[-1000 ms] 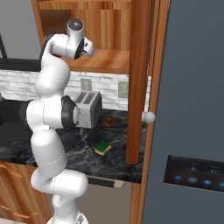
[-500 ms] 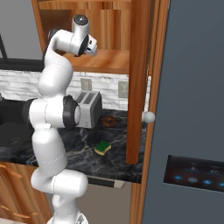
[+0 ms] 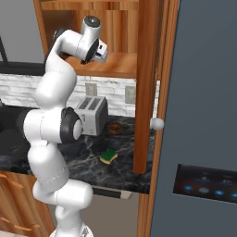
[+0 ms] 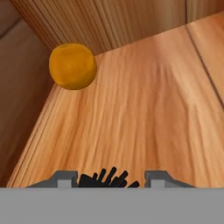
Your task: Pick the dish brush and sponge from the cabinet and place them on the counter.
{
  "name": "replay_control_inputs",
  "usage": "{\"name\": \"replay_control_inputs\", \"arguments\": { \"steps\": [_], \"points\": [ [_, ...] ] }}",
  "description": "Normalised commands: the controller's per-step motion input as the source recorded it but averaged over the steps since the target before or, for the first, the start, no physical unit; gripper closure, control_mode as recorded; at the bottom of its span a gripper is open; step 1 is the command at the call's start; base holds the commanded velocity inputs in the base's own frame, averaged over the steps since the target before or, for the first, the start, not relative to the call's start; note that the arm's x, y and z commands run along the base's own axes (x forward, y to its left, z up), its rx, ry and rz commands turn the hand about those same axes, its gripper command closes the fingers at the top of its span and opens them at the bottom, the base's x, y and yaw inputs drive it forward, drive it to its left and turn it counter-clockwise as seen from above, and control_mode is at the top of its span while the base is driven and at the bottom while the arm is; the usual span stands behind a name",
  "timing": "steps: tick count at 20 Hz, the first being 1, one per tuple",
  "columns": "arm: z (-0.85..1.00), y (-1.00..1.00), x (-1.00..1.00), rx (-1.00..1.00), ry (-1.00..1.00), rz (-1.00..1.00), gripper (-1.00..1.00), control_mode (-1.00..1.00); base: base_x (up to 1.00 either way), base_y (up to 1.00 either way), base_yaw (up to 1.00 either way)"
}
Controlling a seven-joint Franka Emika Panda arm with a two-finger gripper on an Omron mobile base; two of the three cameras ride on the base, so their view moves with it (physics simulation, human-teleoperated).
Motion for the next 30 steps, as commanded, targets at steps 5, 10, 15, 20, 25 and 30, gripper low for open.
{"name": "replay_control_inputs", "arguments": {
  "steps": [5, 10, 15, 20, 25, 30],
  "points": [
    [-0.03, 0.0, -0.66, 0.0, -0.08, 0.06, 1.0, -1.0, 0.0, 0.0, 0.0],
    [0.0, 0.0, -0.69, 0.0, -0.11, 0.06, 1.0, -1.0, 0.0, 0.0, 0.0],
    [-0.01, 0.0, -0.67, 0.0, -0.13, 0.05, 1.0, -1.0, 0.0, 0.0, 0.0],
    [0.0, 0.0, -0.64, 0.0, -0.19, 0.03, 1.0, -1.0, 0.0, 0.0, 0.0],
    [0.0, 0.0, -0.62, 0.0, -0.23, 0.0, 1.0, -1.0, 0.0, 0.0, 0.0],
    [-0.07, 0.0, -0.52, -0.01, -0.2, 0.0, 1.0, -1.0, 0.0, 0.0, 0.0]
  ]
}}
